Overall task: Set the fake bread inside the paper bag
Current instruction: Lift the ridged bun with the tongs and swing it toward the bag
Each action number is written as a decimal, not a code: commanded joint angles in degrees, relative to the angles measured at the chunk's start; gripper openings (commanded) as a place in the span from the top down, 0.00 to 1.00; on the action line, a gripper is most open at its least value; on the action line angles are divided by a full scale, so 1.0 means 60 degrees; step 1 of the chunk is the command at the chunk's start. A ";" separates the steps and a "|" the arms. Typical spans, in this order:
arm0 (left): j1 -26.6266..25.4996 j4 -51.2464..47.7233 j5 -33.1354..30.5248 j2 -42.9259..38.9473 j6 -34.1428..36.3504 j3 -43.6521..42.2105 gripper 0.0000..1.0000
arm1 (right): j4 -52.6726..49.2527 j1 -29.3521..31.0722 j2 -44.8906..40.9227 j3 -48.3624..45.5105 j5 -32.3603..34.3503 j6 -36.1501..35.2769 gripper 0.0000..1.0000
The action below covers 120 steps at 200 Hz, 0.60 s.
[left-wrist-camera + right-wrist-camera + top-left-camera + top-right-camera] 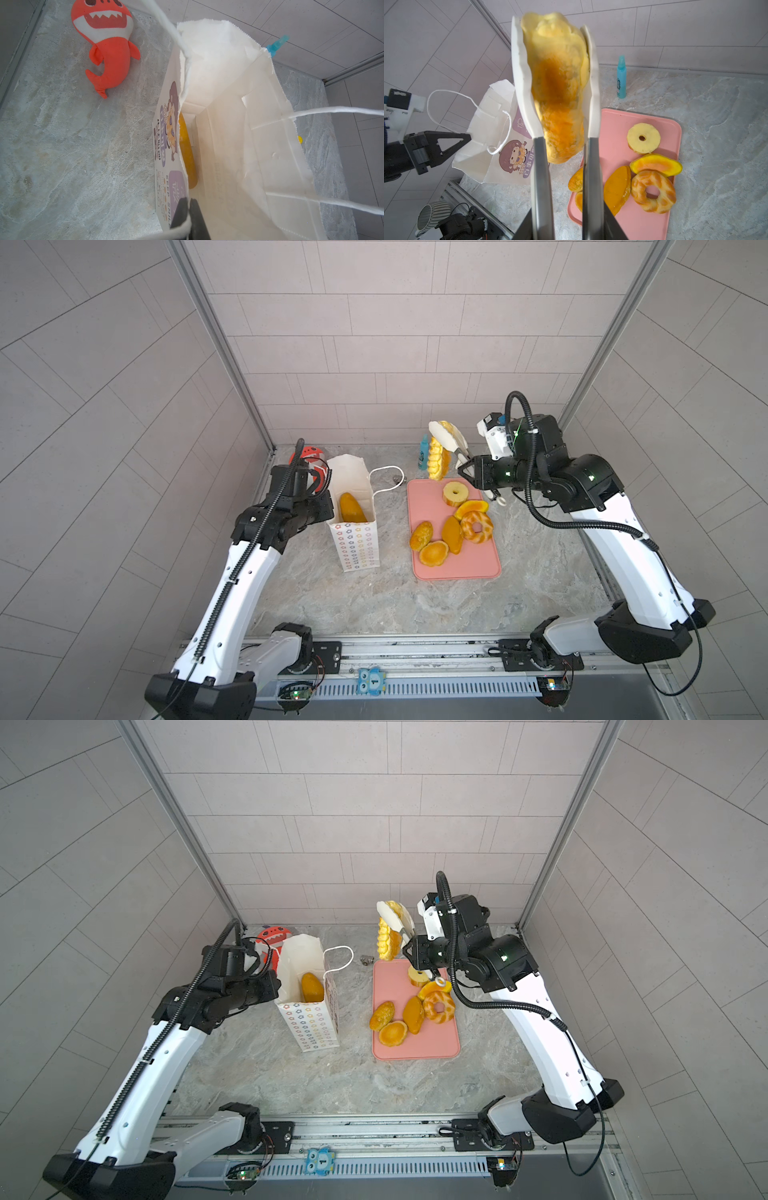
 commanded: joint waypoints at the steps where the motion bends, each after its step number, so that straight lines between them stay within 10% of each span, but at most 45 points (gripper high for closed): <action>1: 0.0048 -0.0038 -0.0021 -0.0155 -0.0058 0.0030 0.93 | 0.0412 0.0162 0.0157 0.0714 -0.0094 0.0148 0.61; 120: 0.0054 0.0084 0.0061 -0.0160 -0.0168 -0.0100 0.94 | 0.0427 0.2087 0.1878 0.2994 0.0212 0.0280 0.62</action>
